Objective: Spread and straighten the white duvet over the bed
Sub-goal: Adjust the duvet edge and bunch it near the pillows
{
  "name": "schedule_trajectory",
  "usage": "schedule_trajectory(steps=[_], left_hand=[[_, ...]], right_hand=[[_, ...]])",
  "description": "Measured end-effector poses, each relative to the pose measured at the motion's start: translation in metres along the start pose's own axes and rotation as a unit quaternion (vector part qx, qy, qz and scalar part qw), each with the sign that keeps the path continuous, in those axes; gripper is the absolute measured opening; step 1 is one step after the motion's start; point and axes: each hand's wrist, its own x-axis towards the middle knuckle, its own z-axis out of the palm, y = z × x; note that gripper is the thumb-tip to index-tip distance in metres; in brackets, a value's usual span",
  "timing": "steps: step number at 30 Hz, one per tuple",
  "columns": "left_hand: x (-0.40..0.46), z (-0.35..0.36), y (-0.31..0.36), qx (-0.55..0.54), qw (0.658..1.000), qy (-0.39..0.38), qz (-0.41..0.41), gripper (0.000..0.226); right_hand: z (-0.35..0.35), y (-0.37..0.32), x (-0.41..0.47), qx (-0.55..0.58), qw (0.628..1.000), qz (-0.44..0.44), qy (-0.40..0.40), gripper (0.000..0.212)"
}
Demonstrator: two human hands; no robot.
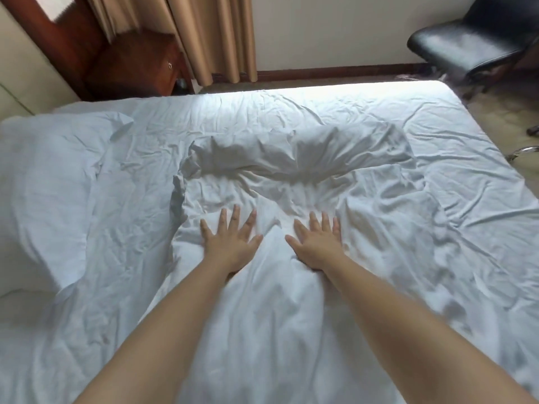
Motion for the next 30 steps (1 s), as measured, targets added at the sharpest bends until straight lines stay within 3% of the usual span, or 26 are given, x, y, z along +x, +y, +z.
schedule_trajectory(steps=[5, 9, 11, 16, 20, 30], left_hand=[[-0.067, 0.02, 0.007, 0.024, 0.999, 0.016, -0.014, 0.064], [-0.108, 0.037, 0.021, 0.0, 1.0, 0.019, -0.021, 0.073], [-0.116, 0.047, 0.024, -0.011, 0.999, 0.022, -0.031, 0.08], [-0.11, 0.088, 0.021, -0.021, 0.998, 0.052, -0.036, 0.084], [-0.088, 0.13, 0.02, -0.004, 0.995, 0.096, -0.034, 0.079], [-0.037, 0.186, 0.018, 0.04, 0.995, 0.084, -0.032, 0.082]], right_hand=[[-0.001, 0.01, -0.068, -0.074, 0.994, 0.016, 0.076, 0.074], [0.005, 0.025, -0.112, -0.098, 0.979, 0.109, 0.141, 0.087], [0.019, 0.03, -0.126, -0.055, 0.978, 0.146, 0.137, 0.088], [0.055, 0.043, -0.123, 0.0, 0.985, 0.144, 0.093, 0.087], [0.092, 0.049, -0.104, 0.007, 0.979, 0.143, 0.145, 0.086], [0.146, 0.062, -0.054, -0.021, 0.981, 0.15, 0.12, 0.088]])
